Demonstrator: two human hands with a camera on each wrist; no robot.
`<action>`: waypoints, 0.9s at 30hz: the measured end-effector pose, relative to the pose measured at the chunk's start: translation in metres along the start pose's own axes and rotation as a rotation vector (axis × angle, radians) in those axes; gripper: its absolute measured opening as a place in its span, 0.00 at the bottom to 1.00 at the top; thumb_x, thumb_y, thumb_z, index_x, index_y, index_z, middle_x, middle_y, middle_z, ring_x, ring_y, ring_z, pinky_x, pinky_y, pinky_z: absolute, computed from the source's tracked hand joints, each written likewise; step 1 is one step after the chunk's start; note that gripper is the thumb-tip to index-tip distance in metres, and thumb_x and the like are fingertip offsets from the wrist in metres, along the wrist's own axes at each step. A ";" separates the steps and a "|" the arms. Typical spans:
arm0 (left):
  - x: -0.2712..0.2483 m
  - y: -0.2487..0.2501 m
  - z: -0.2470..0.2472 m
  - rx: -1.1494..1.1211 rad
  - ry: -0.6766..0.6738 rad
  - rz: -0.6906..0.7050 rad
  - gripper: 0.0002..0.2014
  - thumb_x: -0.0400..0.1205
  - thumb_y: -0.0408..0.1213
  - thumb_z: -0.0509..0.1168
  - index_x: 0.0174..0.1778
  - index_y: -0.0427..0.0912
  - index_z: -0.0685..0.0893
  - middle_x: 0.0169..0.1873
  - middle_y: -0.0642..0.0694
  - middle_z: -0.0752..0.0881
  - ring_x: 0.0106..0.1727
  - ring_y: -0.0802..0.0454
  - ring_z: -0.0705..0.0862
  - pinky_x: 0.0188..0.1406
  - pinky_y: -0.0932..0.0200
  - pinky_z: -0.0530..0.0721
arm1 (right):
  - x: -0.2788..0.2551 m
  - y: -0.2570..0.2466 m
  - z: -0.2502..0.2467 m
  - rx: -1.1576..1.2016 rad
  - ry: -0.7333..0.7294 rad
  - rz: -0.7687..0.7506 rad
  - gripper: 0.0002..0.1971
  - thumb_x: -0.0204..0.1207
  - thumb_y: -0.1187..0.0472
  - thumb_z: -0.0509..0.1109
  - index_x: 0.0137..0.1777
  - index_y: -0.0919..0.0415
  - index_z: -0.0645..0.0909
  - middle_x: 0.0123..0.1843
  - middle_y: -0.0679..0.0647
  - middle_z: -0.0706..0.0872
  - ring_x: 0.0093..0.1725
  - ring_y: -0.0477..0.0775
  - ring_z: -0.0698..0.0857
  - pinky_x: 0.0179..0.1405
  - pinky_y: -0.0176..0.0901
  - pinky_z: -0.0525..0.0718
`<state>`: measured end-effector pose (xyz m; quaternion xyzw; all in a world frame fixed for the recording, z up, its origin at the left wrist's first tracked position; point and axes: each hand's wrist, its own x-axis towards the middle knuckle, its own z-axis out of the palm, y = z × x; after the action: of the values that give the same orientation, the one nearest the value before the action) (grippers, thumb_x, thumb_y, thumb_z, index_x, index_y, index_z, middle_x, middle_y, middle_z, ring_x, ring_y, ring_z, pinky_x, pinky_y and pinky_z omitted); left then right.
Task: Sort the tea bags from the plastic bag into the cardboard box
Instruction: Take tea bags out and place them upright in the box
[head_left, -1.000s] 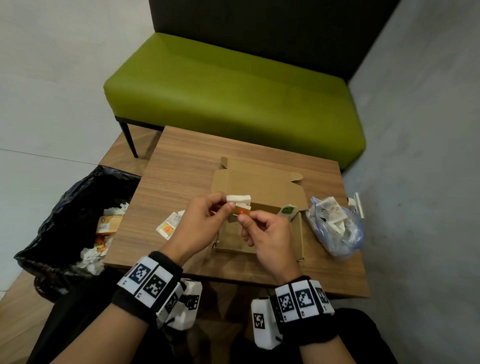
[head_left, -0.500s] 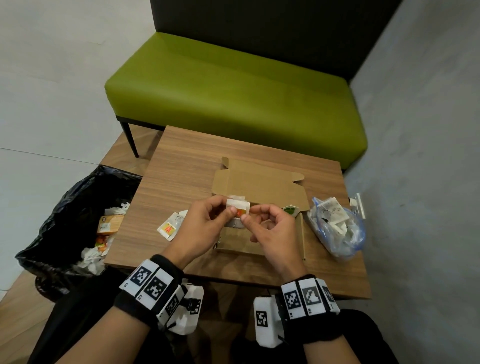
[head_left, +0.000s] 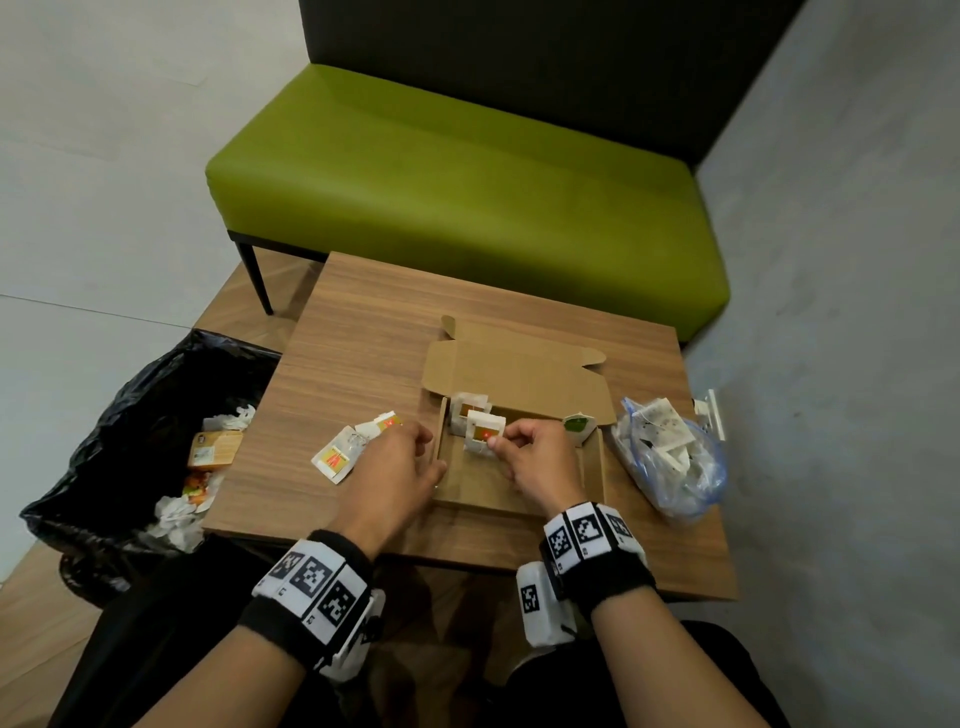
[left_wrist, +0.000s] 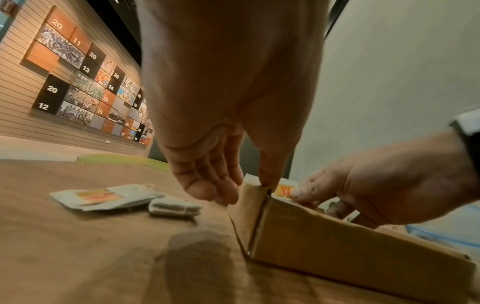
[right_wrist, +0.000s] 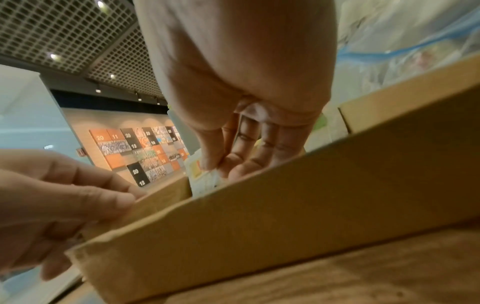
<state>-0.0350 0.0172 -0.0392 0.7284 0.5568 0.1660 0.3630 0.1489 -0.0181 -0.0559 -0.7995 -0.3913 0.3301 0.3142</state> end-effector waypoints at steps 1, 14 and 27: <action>0.000 -0.002 0.002 0.027 -0.009 -0.008 0.16 0.80 0.42 0.72 0.63 0.43 0.82 0.46 0.52 0.85 0.46 0.54 0.84 0.51 0.58 0.83 | 0.003 0.001 0.003 -0.029 -0.004 0.003 0.09 0.74 0.48 0.78 0.38 0.51 0.88 0.33 0.48 0.89 0.35 0.52 0.87 0.43 0.60 0.91; 0.002 -0.004 0.005 0.100 -0.055 0.014 0.16 0.82 0.43 0.69 0.65 0.45 0.82 0.43 0.55 0.85 0.43 0.58 0.82 0.46 0.61 0.80 | 0.014 -0.009 0.031 -0.015 0.111 0.101 0.10 0.69 0.52 0.82 0.33 0.53 0.85 0.26 0.49 0.89 0.27 0.47 0.89 0.39 0.56 0.92; 0.000 -0.002 0.002 0.120 -0.064 0.038 0.16 0.82 0.44 0.70 0.65 0.46 0.82 0.43 0.55 0.86 0.43 0.59 0.83 0.46 0.61 0.82 | 0.005 -0.012 0.023 -0.126 0.124 0.007 0.14 0.77 0.45 0.74 0.53 0.53 0.91 0.44 0.48 0.93 0.45 0.50 0.89 0.49 0.48 0.88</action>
<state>-0.0351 0.0167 -0.0426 0.7642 0.5400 0.1159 0.3332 0.1290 -0.0024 -0.0616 -0.8379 -0.3883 0.2559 0.2857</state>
